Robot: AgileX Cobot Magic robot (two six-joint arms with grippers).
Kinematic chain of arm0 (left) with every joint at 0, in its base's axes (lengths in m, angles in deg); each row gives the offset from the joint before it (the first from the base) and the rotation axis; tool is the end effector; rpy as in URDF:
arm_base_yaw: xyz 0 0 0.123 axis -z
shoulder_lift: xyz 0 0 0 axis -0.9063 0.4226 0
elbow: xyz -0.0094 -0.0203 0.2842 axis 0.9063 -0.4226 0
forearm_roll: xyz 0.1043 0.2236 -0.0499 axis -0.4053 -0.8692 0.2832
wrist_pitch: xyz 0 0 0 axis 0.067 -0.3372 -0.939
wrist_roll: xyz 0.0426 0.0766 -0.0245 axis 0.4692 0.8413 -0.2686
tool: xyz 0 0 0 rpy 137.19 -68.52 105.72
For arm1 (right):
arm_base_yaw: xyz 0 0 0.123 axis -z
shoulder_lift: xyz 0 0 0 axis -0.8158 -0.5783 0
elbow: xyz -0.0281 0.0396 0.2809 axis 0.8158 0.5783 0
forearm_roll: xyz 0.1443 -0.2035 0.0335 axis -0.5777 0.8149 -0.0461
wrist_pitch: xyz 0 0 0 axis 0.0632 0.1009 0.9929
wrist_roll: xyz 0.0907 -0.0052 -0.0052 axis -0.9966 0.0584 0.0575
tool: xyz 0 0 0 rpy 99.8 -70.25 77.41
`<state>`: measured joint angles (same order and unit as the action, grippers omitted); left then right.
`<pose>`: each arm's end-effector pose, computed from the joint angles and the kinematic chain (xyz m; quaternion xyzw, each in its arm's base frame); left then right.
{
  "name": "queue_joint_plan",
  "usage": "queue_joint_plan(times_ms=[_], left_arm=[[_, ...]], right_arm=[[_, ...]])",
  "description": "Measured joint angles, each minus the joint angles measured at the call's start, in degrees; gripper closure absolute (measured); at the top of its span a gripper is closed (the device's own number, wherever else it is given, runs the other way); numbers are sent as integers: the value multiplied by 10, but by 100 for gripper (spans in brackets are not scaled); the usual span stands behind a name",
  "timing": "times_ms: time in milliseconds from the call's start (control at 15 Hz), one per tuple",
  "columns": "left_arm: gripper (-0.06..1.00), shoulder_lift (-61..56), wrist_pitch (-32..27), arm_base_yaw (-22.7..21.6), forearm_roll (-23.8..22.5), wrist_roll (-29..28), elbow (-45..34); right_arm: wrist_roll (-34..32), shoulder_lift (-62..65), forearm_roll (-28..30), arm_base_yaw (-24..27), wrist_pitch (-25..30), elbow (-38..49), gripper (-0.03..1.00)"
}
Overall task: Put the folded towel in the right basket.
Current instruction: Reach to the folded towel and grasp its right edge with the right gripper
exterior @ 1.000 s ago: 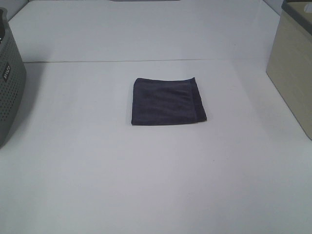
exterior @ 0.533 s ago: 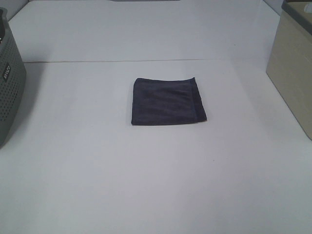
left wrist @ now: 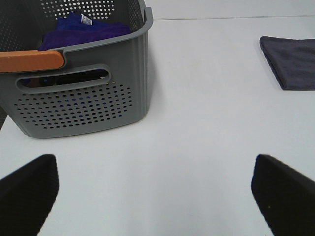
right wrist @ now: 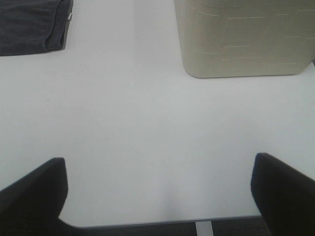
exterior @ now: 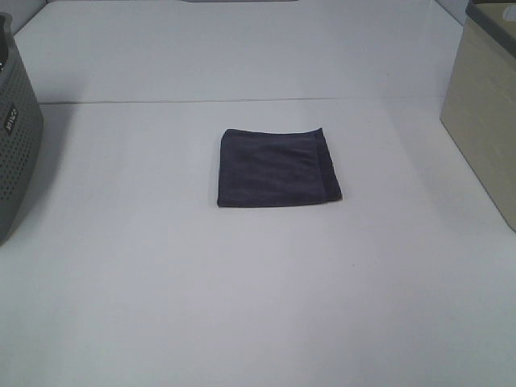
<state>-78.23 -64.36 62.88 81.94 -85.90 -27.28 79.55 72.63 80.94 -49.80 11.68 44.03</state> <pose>-0.0066 -0.0054 0.2797 0.0004 0.8466 -0.0128 0.5321 -0.0022 0.0042 0.2610 0.0130 0.8746 -0.0094 0.4847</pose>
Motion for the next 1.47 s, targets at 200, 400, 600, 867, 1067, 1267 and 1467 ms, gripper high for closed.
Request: queue_joint_plan(times_ms=[200, 400, 600, 867, 1067, 1267, 1467], left_arm=[[-5, 0, 0, 0, 0, 0, 0], [-5, 0, 0, 0, 0, 0, 0], [-5, 0, 0, 0, 0, 0, 0], [-5, 0, 0, 0, 0, 0, 0], [-5, 0, 0, 0, 0, 0, 0], [-5, 0, 0, 0, 0, 0, 0], [-5, 0, 0, 0, 0, 0, 0]], right_arm=[[1, 0, 0, 0, 0, 0, 0], [6, -177, -71, 0, 36, -130, 0], [6, -415, -121, 0, 60, -326, 0], [14, -599, -144, 0, 61, -485, 0], [91, -724, -252, -2, 38, -548, 0], [110, -918, -315, -79, -8, -584, 0], [111, -1089, -328, -127, -11, -661, 0]])
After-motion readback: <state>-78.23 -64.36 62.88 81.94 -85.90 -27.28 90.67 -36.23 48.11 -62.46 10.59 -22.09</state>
